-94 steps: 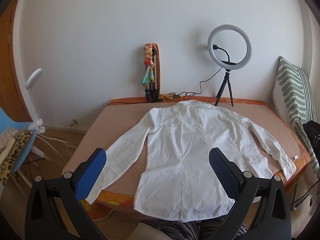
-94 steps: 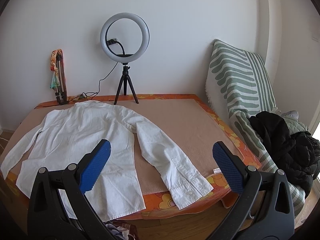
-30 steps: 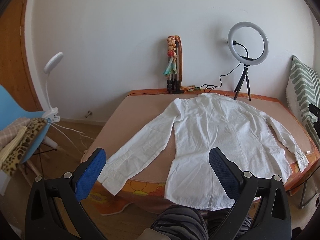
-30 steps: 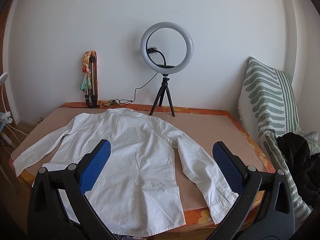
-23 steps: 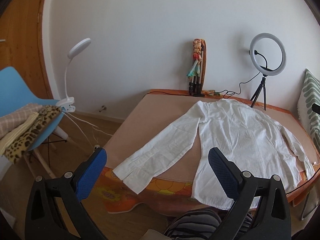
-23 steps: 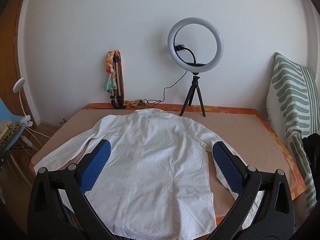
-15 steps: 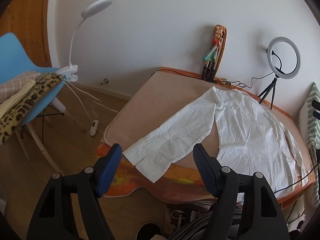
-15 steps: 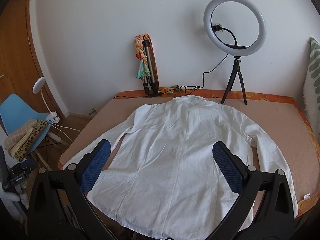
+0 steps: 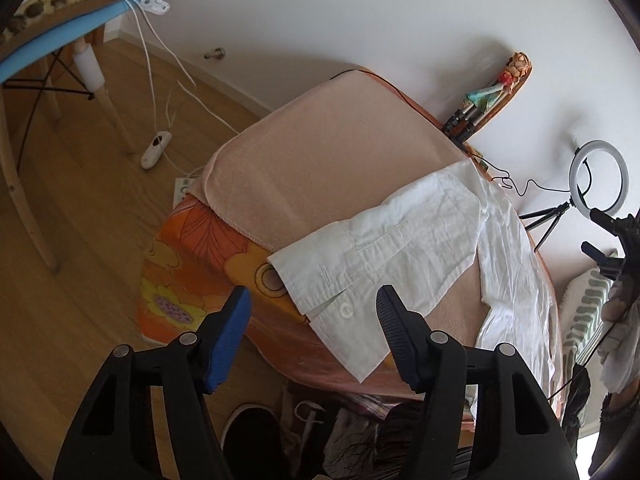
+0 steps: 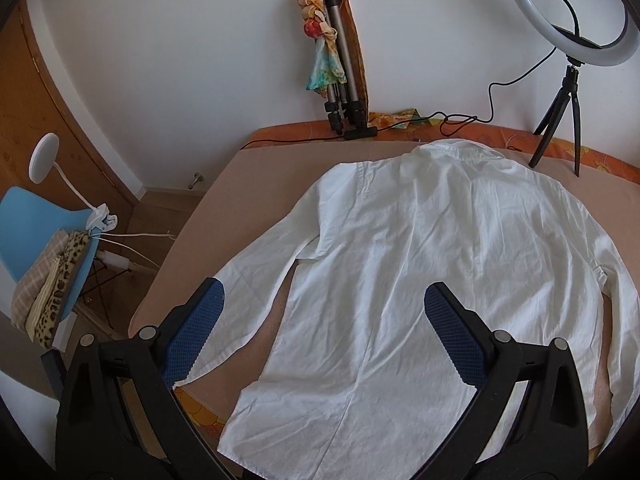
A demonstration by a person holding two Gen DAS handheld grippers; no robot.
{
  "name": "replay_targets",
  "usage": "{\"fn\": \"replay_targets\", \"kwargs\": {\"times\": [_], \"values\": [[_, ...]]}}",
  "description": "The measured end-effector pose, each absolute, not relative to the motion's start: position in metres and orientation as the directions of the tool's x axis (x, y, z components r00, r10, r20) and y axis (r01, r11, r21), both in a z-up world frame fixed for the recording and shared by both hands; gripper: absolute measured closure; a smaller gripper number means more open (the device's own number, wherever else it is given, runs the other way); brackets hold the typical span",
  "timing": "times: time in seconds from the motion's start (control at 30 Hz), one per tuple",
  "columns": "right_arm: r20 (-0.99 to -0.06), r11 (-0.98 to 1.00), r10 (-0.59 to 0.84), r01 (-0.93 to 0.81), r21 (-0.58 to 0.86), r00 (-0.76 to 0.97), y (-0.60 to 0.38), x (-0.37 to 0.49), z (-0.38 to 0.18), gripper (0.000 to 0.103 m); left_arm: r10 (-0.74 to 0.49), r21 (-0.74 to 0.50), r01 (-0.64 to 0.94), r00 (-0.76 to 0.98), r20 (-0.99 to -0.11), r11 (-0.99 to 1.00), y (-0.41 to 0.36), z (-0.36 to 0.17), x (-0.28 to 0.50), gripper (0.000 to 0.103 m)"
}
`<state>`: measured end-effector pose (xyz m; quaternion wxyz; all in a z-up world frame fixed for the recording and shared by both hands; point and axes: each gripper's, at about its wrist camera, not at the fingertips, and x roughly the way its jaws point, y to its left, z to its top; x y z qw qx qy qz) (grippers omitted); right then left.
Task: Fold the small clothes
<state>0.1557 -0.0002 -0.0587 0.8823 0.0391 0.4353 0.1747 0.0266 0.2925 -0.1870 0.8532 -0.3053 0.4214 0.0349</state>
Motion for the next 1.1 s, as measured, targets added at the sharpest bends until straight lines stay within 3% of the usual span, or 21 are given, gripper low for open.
{"fn": "replay_targets", "kwargs": {"times": [0.27, 0.47, 0.5, 0.57, 0.73, 0.97, 1.1], "values": [[-0.814, 0.956, 0.275, -0.233, 0.176, 0.512, 0.044, 0.183, -0.09, 0.002, -0.267, -0.546, -0.252, 0.664, -0.698, 0.799, 0.302, -0.202, 0.043, 0.059], [-0.818, 0.967, 0.24, -0.203, 0.154, 0.523, 0.054, 0.189, -0.094, 0.002, -0.297, -0.556, -0.214, 0.665, -0.685, 0.803, 0.301, -0.207, 0.053, 0.084], [-0.819, 0.967, 0.239, -0.203, 0.153, 0.521, 0.055, 0.191, -0.094, 0.002, -0.301, -0.557, -0.211, 0.663, -0.685, 0.803, 0.301, -0.209, 0.055, 0.092], [-0.822, 0.966, 0.243, -0.209, 0.154, 0.515, 0.059, 0.197, -0.094, 0.002, -0.325, -0.598, -0.192, 0.691, -0.646, 0.778, 0.304, -0.21, 0.056, 0.097], [-0.834, 0.959, 0.268, -0.217, 0.183, 0.482, 0.064, 0.217, -0.094, 0.002, -0.353, -0.622, -0.107, 0.743, -0.569, 0.776, 0.298, -0.185, 0.058, 0.098], [-0.864, 0.949, 0.307, -0.198, 0.246, 0.399, 0.077, 0.267, -0.111, 0.002, -0.488, -0.652, 0.043, 0.7, -0.521, 0.757, 0.273, -0.139, 0.067, 0.099], [-0.874, 0.941, 0.327, -0.208, 0.266, 0.36, 0.087, 0.295, -0.121, 0.002, -0.498, -0.539, 0.168, 0.666, -0.555, 0.825, 0.246, -0.1, 0.065, 0.1]]}}
